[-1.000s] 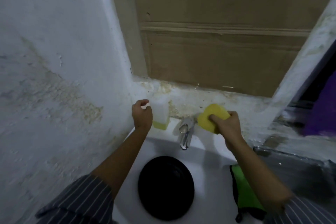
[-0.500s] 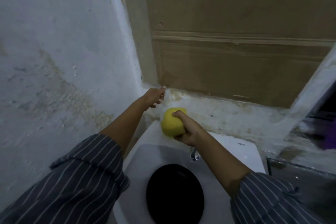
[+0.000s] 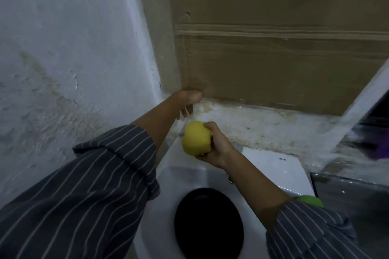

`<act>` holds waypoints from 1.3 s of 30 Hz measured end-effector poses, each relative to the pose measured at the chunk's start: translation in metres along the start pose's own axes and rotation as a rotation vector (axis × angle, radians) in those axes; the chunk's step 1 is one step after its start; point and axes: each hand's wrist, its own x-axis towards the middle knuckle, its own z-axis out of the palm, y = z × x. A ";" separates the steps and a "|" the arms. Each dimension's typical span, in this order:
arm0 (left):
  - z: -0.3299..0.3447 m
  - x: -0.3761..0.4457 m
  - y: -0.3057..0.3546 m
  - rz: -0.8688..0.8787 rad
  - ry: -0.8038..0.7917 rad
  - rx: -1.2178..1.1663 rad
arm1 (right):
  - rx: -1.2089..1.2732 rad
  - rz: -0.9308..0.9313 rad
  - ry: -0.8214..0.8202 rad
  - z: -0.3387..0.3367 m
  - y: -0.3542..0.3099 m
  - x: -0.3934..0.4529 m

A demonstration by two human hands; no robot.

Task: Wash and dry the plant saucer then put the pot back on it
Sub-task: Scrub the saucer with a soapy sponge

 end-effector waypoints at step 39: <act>0.031 0.030 -0.010 0.273 0.108 0.049 | 0.035 -0.096 -0.007 0.002 -0.002 0.023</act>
